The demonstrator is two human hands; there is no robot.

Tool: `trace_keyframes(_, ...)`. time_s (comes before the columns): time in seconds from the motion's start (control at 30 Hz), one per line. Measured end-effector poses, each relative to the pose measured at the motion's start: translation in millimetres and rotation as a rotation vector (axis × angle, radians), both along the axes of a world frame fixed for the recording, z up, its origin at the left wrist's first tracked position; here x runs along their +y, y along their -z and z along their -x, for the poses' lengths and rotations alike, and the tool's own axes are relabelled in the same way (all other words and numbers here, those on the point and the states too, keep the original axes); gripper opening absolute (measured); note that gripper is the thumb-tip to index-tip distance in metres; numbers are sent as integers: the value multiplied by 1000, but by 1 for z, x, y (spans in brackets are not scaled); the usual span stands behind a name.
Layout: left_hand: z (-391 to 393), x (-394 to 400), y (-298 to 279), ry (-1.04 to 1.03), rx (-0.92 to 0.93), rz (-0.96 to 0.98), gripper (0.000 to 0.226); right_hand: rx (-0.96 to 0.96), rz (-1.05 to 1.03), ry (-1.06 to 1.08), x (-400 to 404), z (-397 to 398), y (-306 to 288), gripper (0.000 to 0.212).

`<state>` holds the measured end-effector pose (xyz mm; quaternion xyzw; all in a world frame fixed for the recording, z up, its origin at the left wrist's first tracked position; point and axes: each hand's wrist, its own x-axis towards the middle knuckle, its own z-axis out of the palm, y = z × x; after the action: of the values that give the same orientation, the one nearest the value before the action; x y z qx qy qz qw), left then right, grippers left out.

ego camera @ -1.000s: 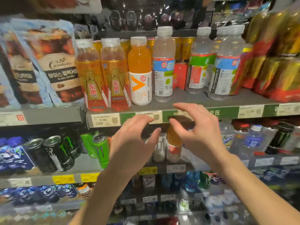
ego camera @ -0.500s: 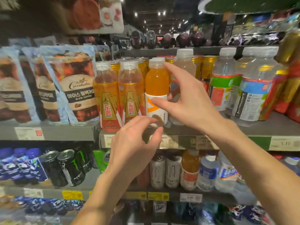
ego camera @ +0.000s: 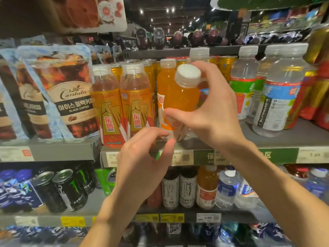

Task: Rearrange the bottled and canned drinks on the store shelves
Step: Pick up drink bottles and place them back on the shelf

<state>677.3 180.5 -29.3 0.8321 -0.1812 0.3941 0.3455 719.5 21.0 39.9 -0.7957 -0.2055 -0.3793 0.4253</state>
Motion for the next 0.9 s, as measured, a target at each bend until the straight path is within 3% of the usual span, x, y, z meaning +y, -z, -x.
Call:
trace_keyframes(0.13, 7, -16, 4, 11, 23, 15, 19, -98, -114, -113, -21, 22, 16, 84)
trace_keyframes(0.23, 18, -36, 2, -5, 18, 57, 38, -337, -85, -142, -44, 35, 20, 79)
trace_keyframes(0.33, 31, -64, -3, -12, 27, 77, 56, -370, -108, -220, -76, 51, 13, 79)
trace_keyframes(0.47, 50, -111, -1, 54, 155, 187, 72, -170, -171, -404, -123, 70, 15, 87)
trace_keyframes(0.6, 69, -158, 13, 73, 294, 252, 69, -4, -154, -443, -170, 78, 34, 88)
trace_keyframes(0.73, 83, -195, 40, 85, 408, 325, 69, 298, -182, -460, -207, 86, 64, 91)
trace_keyframes(0.9, 91, -228, 85, 122, 589, 401, 64, 585, -127, -432, -244, 91, 108, 63)
